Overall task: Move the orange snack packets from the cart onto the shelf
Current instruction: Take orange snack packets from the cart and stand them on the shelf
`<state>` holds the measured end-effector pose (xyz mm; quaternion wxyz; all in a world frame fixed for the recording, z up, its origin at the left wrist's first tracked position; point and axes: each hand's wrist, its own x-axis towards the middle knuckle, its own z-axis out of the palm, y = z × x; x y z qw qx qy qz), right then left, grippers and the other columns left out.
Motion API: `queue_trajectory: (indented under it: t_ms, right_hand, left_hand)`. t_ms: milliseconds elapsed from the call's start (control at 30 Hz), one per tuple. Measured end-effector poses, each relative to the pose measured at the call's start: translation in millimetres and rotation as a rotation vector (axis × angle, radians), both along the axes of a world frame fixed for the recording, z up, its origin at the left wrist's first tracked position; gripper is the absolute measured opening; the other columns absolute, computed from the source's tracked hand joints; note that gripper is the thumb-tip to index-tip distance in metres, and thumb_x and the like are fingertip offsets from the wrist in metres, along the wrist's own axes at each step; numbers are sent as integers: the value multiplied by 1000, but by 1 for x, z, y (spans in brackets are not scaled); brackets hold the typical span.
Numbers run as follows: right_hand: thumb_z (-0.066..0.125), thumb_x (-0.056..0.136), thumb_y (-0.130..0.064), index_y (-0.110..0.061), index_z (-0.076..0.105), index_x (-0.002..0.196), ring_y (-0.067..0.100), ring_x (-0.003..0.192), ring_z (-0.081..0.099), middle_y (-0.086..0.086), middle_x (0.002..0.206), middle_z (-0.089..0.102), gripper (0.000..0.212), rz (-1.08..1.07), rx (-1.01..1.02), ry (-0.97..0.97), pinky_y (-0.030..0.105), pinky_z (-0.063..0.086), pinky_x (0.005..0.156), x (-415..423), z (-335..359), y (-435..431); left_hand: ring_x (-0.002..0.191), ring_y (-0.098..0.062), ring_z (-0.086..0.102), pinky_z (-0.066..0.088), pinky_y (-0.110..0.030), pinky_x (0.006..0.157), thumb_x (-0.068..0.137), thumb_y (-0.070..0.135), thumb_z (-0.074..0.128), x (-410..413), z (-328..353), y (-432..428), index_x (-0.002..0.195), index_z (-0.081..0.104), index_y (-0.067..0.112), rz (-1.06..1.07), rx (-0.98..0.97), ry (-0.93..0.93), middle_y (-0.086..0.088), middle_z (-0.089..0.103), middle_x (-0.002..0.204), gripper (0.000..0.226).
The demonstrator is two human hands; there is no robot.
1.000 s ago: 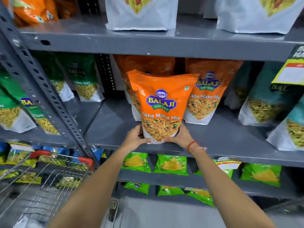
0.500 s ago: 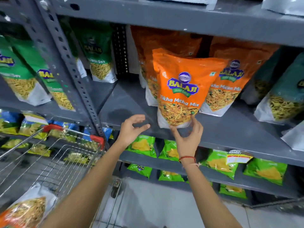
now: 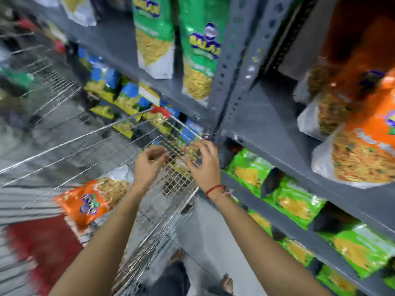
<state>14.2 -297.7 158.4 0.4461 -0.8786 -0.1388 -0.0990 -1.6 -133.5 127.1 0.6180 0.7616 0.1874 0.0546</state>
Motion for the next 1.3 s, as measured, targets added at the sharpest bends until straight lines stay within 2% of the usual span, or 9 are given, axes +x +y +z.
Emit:
queue_trajectory:
  t_ms: [100, 233, 467, 600, 767, 967, 1100, 1200, 1300]
  right_hand:
    - [72, 75, -21, -5, 60, 112, 30, 113, 48, 17, 117, 55, 41, 196, -136, 145, 41, 39, 101, 5, -28, 56]
    - [68, 78, -18, -5, 54, 120, 34, 121, 42, 19, 127, 49, 47, 451, -338, 277, 39, 36, 105, 10, -59, 116]
    - [72, 75, -23, -8, 49, 127, 32, 123, 42, 18, 129, 47, 59, 765, -580, 421, 37, 37, 103, 21, -142, 202]
    - [74, 72, -28, -7, 39, 135, 34, 127, 41, 21, 139, 39, 75, 859, -725, 402, 41, 36, 107, 48, -195, 239]
    - [78, 64, -38, -11, 27, 142, 33, 137, 28, 17, 148, 30, 97, 1036, -943, 331, 45, 29, 113, 74, -237, 273]
    - [79, 56, -50, -14, 26, 142, 31, 124, 36, 14, 136, 41, 106, 1013, -993, 146, 41, 35, 105, 71, -241, 282]
    - [79, 57, -51, -14, 23, 142, 32, 129, 34, 13, 139, 39, 108, 955, -1070, 146, 45, 30, 108, 54, -227, 275]
    - [77, 60, -52, -13, 33, 138, 34, 131, 35, 17, 140, 39, 98, 978, -1173, 343, 47, 31, 110, 44, -222, 258]
    - [79, 53, -54, -13, 37, 132, 34, 139, 24, 16, 147, 30, 99, 912, -1109, 609, 51, 26, 114, 34, -205, 227]
  left_hand:
    - [86, -20, 60, 45, -30, 79, 80, 11, 68, -30, -45, 55, 101, 64, -1, 173, -9, 152, -15, 66, 93, 24]
    - [77, -18, 46, 40, -13, 56, 80, 6, 67, -73, -107, 103, 88, 60, -10, 340, -117, 333, -16, 56, 68, 19]
    - [64, -19, 42, 35, -30, 58, 79, 34, 70, -141, -212, 129, 118, 48, 0, 646, -484, 739, -11, 49, 81, 56]
    - [65, -11, 53, 41, -21, 51, 62, 49, 78, -131, -250, 136, 116, 52, 10, 758, -789, 601, -8, 57, 91, 72]
    - [104, -16, 55, 46, -33, 92, 88, 37, 55, -102, -271, 143, 125, 47, 14, 842, -986, 380, -3, 57, 111, 45]
    - [101, -14, 59, 44, -33, 94, 88, 33, 55, -90, -275, 150, 98, 57, 25, 922, -1070, 233, 2, 66, 101, 13]
    - [105, -16, 58, 48, -31, 84, 81, 40, 61, -97, -267, 147, 109, 56, 20, 842, -1033, 301, 0, 65, 110, 34]
    - [60, -2, 63, 49, -15, 49, 50, 51, 80, -107, -250, 143, 97, 56, 15, 725, -967, 346, 3, 71, 79, 64]
    - [55, -1, 64, 47, -12, 42, 78, 30, 68, -113, -234, 132, 116, 53, 8, 711, -895, 401, -4, 65, 95, 46]
